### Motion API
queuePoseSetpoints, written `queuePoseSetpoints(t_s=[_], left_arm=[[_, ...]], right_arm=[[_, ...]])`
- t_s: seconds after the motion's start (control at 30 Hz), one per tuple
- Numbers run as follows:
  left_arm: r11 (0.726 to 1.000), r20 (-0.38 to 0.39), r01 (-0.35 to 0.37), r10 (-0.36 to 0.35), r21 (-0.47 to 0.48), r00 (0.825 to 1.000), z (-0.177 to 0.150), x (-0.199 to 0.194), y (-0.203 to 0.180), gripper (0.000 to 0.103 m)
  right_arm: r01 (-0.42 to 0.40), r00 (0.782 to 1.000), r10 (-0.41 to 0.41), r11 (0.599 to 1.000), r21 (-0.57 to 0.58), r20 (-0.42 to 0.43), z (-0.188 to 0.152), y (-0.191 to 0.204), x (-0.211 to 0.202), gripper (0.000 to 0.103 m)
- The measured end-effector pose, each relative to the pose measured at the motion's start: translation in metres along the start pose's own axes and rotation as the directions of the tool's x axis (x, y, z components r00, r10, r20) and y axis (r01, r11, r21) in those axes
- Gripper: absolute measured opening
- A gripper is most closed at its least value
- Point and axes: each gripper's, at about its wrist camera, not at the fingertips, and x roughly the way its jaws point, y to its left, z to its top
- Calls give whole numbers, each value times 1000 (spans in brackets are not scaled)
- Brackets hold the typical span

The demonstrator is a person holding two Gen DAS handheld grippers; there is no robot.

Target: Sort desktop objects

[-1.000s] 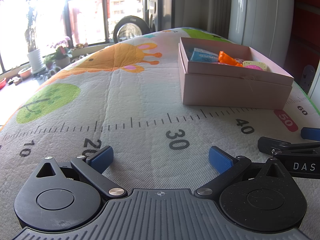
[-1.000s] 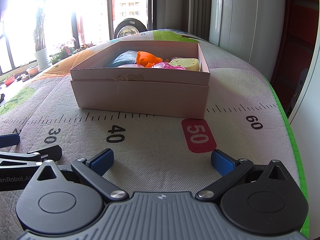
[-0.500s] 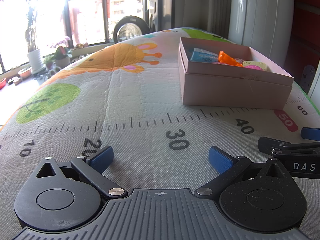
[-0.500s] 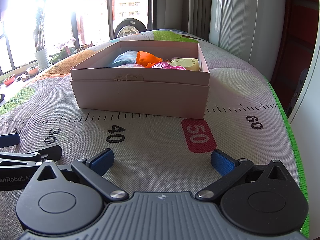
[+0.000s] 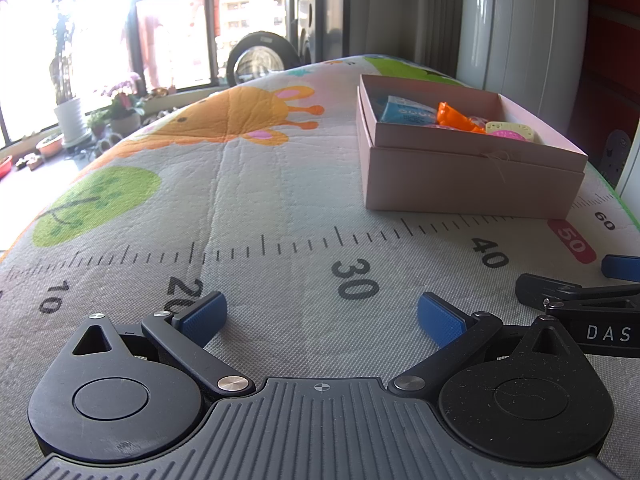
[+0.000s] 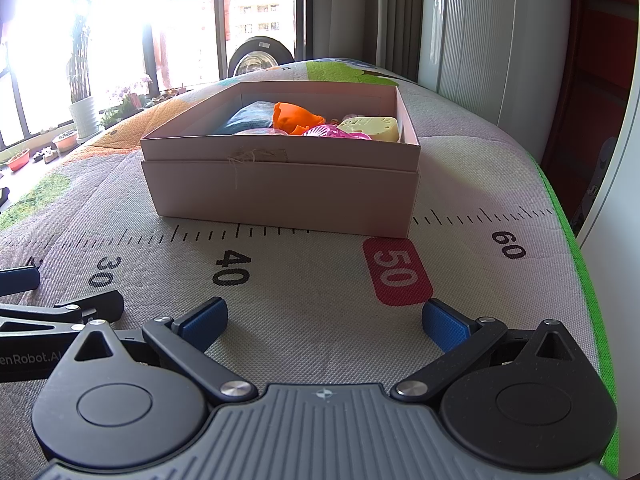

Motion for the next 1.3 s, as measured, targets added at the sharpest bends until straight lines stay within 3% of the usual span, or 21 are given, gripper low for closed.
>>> queuePoseSetpoints(t_s=[1.3], left_arm=[[1000,1,4,-4,0,1000,1,4,5,103]], right_arm=[[-1,1000,1,1000,2,0,-1,0,-1,103]])
